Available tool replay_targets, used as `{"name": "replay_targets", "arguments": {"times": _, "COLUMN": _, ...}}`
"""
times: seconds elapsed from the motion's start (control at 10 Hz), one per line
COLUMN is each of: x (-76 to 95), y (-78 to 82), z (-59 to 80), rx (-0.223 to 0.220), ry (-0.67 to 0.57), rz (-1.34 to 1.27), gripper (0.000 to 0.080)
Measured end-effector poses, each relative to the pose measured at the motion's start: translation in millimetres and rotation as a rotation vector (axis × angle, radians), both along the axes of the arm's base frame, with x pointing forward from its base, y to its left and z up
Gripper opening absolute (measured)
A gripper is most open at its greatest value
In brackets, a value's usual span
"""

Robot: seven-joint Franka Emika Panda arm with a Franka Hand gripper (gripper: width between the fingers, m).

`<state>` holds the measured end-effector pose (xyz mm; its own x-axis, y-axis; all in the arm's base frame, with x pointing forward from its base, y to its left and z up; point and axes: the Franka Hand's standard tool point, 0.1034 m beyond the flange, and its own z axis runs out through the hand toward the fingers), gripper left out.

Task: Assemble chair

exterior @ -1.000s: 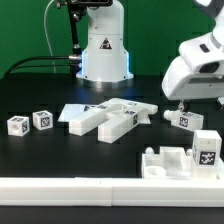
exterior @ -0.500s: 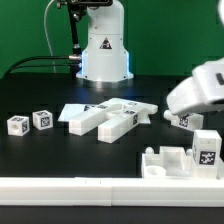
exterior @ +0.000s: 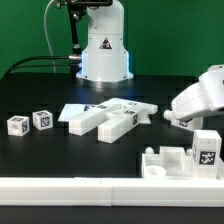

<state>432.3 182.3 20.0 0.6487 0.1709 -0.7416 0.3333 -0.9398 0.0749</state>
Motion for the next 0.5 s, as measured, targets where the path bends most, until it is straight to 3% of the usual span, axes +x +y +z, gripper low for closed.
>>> {"name": "replay_targets", "arguments": {"times": 0.2, "x": -8.1, "y": -6.3, "z": -3.7, "rx": -0.048, "ry": -0.013, "rz": -0.052, "gripper": 0.0649}}
{"name": "replay_targets", "arguments": {"times": 0.5, "x": -7.2, "y": -7.5, "z": -3.7, "rx": -0.049, "ry": -0.012, "rz": -0.055, "gripper": 0.0649}}
